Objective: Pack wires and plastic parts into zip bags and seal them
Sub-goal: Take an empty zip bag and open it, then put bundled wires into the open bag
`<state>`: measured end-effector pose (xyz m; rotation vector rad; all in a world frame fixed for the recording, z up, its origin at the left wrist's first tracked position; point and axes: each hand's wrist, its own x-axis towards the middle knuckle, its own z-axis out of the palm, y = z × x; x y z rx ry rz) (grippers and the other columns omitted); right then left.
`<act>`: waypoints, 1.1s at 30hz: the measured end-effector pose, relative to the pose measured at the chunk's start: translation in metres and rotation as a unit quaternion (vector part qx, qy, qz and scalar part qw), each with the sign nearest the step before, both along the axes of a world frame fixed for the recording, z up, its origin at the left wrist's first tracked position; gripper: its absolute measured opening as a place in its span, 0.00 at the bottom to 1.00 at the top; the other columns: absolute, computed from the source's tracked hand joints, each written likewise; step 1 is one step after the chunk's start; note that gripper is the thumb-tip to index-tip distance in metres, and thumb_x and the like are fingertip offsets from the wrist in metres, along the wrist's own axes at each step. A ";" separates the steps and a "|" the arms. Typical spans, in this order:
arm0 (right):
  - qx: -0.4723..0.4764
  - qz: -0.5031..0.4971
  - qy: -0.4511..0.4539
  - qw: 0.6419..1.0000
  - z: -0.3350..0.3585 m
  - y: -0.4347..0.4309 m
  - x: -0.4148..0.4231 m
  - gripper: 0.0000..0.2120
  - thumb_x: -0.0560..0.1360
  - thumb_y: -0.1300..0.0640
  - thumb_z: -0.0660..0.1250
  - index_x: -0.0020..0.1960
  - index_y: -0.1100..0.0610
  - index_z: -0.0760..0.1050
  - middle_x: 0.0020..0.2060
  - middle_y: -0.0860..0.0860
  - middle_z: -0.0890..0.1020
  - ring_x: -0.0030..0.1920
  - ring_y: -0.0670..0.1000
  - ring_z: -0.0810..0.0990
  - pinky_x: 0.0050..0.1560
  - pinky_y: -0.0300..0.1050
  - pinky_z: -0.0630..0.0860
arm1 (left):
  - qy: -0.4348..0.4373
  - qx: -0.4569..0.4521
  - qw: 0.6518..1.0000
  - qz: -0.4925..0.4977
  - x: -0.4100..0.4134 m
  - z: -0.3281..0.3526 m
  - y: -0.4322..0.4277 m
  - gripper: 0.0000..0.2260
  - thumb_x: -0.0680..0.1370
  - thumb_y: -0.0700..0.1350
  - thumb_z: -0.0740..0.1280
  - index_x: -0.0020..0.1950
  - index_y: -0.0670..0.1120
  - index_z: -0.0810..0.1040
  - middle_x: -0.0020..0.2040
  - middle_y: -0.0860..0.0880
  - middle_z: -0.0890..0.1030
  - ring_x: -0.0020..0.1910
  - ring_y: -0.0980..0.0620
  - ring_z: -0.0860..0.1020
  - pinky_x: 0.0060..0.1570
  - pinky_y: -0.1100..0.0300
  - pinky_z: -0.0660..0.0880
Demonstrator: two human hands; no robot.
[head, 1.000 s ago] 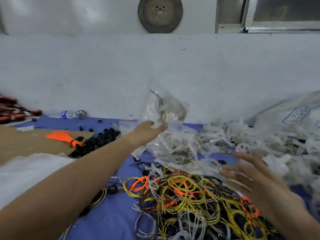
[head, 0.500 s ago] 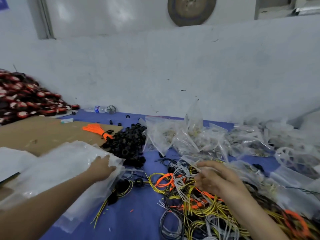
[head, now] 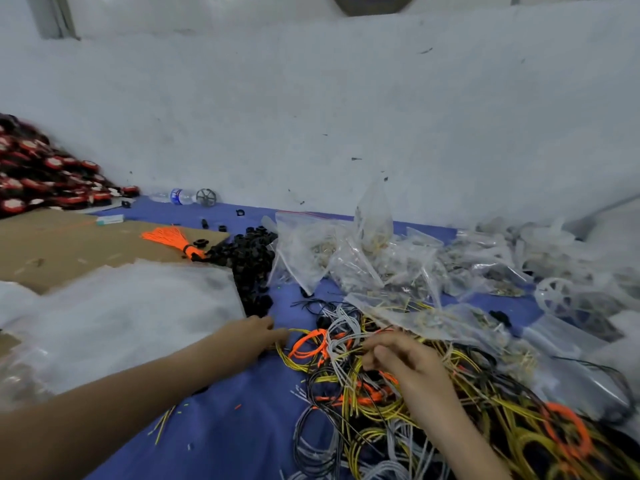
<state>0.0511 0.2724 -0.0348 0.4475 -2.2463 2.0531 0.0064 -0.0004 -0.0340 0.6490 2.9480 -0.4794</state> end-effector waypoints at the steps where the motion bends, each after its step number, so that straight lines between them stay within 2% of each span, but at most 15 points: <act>1: 0.018 -0.003 0.008 1.000 0.000 -0.001 0.000 0.10 0.77 0.69 0.62 0.45 0.60 0.81 0.35 0.55 0.83 0.38 0.50 0.82 0.44 0.39 0.78 | 0.032 0.017 0.999 0.012 0.002 -0.005 0.000 0.21 0.78 0.37 0.56 0.70 0.51 0.63 0.60 0.46 0.68 0.56 0.44 0.71 0.45 0.51 0.68; 4: 0.059 -0.004 0.023 0.998 -0.001 -0.002 0.001 0.10 0.76 0.68 0.63 0.44 0.57 0.80 0.35 0.53 0.83 0.39 0.48 0.82 0.45 0.39 0.78 | 0.073 0.081 0.993 0.038 0.005 -0.012 -0.003 0.17 0.76 0.37 0.58 0.63 0.49 0.66 0.56 0.49 0.71 0.54 0.46 0.73 0.40 0.52 0.66; 8: 0.070 -0.003 0.034 0.997 -0.002 -0.004 0.005 0.11 0.76 0.67 0.64 0.43 0.54 0.80 0.35 0.51 0.83 0.39 0.47 0.82 0.45 0.40 0.77 | 0.078 0.074 0.994 0.027 0.008 -0.005 -0.001 0.17 0.74 0.36 0.58 0.62 0.48 0.68 0.56 0.48 0.73 0.55 0.46 0.73 0.41 0.53 0.65; 10: 0.030 -0.035 0.065 0.997 -0.001 -0.003 0.006 0.07 0.76 0.63 0.65 0.44 0.54 0.80 0.36 0.53 0.83 0.38 0.49 0.82 0.45 0.44 0.77 | 0.126 0.193 0.973 0.027 0.010 0.012 0.017 0.16 0.73 0.34 0.59 0.59 0.47 0.70 0.53 0.49 0.74 0.51 0.47 0.73 0.43 0.55 0.67; 11: 0.001 -0.051 0.082 0.995 0.002 -0.003 0.007 0.04 0.75 0.58 0.67 0.46 0.52 0.80 0.37 0.54 0.82 0.38 0.51 0.82 0.44 0.45 0.77 | 0.150 0.280 0.948 0.028 0.013 0.023 0.031 0.17 0.73 0.32 0.59 0.58 0.47 0.70 0.50 0.51 0.73 0.47 0.49 0.73 0.42 0.56 0.67; 13: -0.062 -0.037 0.086 0.994 0.007 -0.003 0.010 0.12 0.70 0.47 0.69 0.52 0.47 0.79 0.43 0.51 0.82 0.40 0.53 0.83 0.42 0.47 0.79 | 0.171 0.453 0.875 -0.014 0.022 0.047 0.073 0.18 0.71 0.30 0.57 0.55 0.48 0.71 0.45 0.53 0.73 0.40 0.54 0.72 0.39 0.62 0.67; 16: -0.203 0.025 0.015 0.979 0.012 -0.007 0.013 0.24 0.65 0.39 0.73 0.59 0.42 0.75 0.53 0.47 0.81 0.50 0.53 0.83 0.41 0.48 0.81 | 0.104 0.607 0.779 -0.114 0.037 0.063 0.145 0.22 0.70 0.34 0.54 0.56 0.55 0.71 0.46 0.56 0.77 0.46 0.63 0.75 0.44 0.75 0.68; 18: -0.269 -0.019 -0.004 0.963 0.014 0.000 0.011 0.18 0.68 0.43 0.71 0.56 0.44 0.78 0.53 0.52 0.83 0.52 0.53 0.83 0.43 0.47 0.80 | 0.070 0.685 0.713 -0.130 0.043 0.055 0.176 0.23 0.74 0.32 0.57 0.59 0.59 0.70 0.56 0.54 0.77 0.56 0.66 0.74 0.54 0.72 0.70; 20: -0.295 -0.080 -0.016 0.952 0.012 0.013 0.005 0.10 0.74 0.55 0.66 0.54 0.55 0.80 0.50 0.59 0.83 0.51 0.58 0.82 0.47 0.50 0.79 | 0.099 0.729 0.666 -0.126 0.044 0.034 0.192 0.23 0.78 0.33 0.59 0.66 0.57 0.67 0.68 0.51 0.71 0.67 0.62 0.69 0.62 0.64 0.71; 22: -0.323 -0.126 -0.066 0.936 0.008 0.024 0.000 0.08 0.77 0.64 0.62 0.53 0.61 0.78 0.45 0.60 0.83 0.47 0.60 0.82 0.44 0.49 0.79 | 0.150 0.732 0.654 -0.118 0.044 0.009 0.198 0.25 0.78 0.34 0.62 0.69 0.57 0.65 0.74 0.53 0.62 0.73 0.59 0.62 0.66 0.60 0.69; 24: -0.328 -0.143 -0.103 0.928 0.004 0.025 -0.002 0.08 0.76 0.66 0.62 0.48 0.59 0.79 0.38 0.57 0.83 0.41 0.58 0.82 0.39 0.46 0.79 | 0.188 0.706 0.673 -0.114 0.047 -0.008 0.200 0.26 0.79 0.38 0.62 0.71 0.60 0.63 0.74 0.58 0.60 0.73 0.60 0.62 0.67 0.66 0.65; 27: -0.250 -0.134 -0.078 0.956 -0.001 0.024 -0.004 0.12 0.74 0.66 0.64 0.49 0.52 0.80 0.42 0.58 0.82 0.44 0.57 0.81 0.41 0.47 0.79 | 0.225 0.661 0.706 -0.116 0.051 -0.018 0.198 0.22 0.78 0.43 0.61 0.71 0.58 0.64 0.71 0.60 0.64 0.71 0.63 0.64 0.65 0.74 0.60; 30: -0.278 -0.079 -0.091 0.953 0.003 0.028 -0.004 0.14 0.73 0.62 0.66 0.57 0.49 0.77 0.44 0.59 0.82 0.43 0.54 0.82 0.38 0.45 0.79 | 0.234 0.689 0.681 -0.077 0.051 -0.019 0.195 0.13 0.79 0.43 0.64 0.62 0.52 0.73 0.68 0.57 0.70 0.68 0.63 0.67 0.64 0.71 0.64; 32: -0.335 -0.059 -0.112 0.934 0.005 0.030 -0.004 0.15 0.70 0.56 0.69 0.57 0.52 0.77 0.46 0.57 0.83 0.41 0.53 0.82 0.36 0.45 0.79 | 0.219 0.726 0.650 -0.051 0.052 -0.017 0.195 0.07 0.78 0.42 0.64 0.54 0.52 0.77 0.64 0.56 0.74 0.65 0.62 0.71 0.61 0.66 0.70; 33: -0.337 -0.058 -0.122 0.932 0.006 0.030 -0.003 0.16 0.68 0.52 0.69 0.55 0.53 0.78 0.47 0.57 0.83 0.40 0.53 0.82 0.35 0.45 0.78 | 0.221 0.739 0.635 -0.045 0.053 -0.014 0.194 0.06 0.78 0.41 0.64 0.50 0.51 0.77 0.62 0.55 0.75 0.64 0.61 0.73 0.58 0.67 0.71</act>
